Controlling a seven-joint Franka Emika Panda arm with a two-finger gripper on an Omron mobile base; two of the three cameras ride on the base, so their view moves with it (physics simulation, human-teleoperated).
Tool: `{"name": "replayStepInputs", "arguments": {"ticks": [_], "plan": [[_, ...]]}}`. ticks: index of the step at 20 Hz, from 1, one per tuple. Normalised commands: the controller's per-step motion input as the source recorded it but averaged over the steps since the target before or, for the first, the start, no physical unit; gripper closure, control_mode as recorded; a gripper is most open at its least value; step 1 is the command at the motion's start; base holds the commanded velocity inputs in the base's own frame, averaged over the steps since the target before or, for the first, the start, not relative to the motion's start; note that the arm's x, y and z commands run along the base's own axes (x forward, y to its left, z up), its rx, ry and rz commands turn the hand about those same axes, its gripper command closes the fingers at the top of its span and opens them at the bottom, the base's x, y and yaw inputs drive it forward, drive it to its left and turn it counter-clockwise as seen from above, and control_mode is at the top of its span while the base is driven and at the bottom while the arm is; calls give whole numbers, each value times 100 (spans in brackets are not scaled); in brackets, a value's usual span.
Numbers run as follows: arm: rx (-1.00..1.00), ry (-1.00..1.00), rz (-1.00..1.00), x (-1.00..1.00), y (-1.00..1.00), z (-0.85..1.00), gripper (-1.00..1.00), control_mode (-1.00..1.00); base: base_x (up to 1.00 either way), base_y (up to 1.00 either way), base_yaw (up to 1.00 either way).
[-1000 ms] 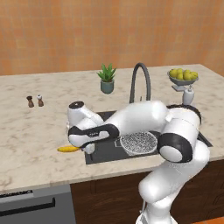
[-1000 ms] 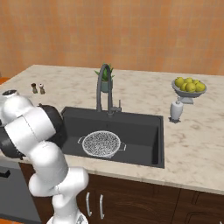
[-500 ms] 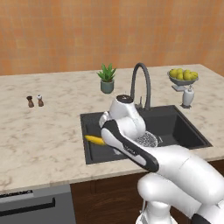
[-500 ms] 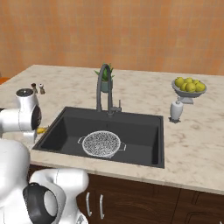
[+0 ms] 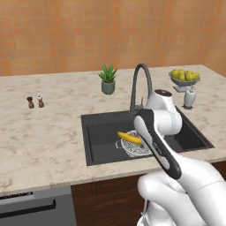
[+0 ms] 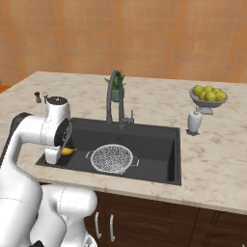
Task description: Put the colander in the sink, put the banana in the colander, and turn on the sink faucet and pour water over the colander.
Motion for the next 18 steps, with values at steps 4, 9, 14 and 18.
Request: {"name": "replayStepInputs", "arguments": {"ticks": [4,9,14,18], "plan": [[-11,30,0,0,-82,29,100,-100,0,0,0],[-8,18,4,0,-70,6,100,-100,0,0,0],[-5,0,0,0,-67,-17,100,-100,0,0,0],[-1,0,0,0,-76,-27,100,-100,0,0,0]]}}
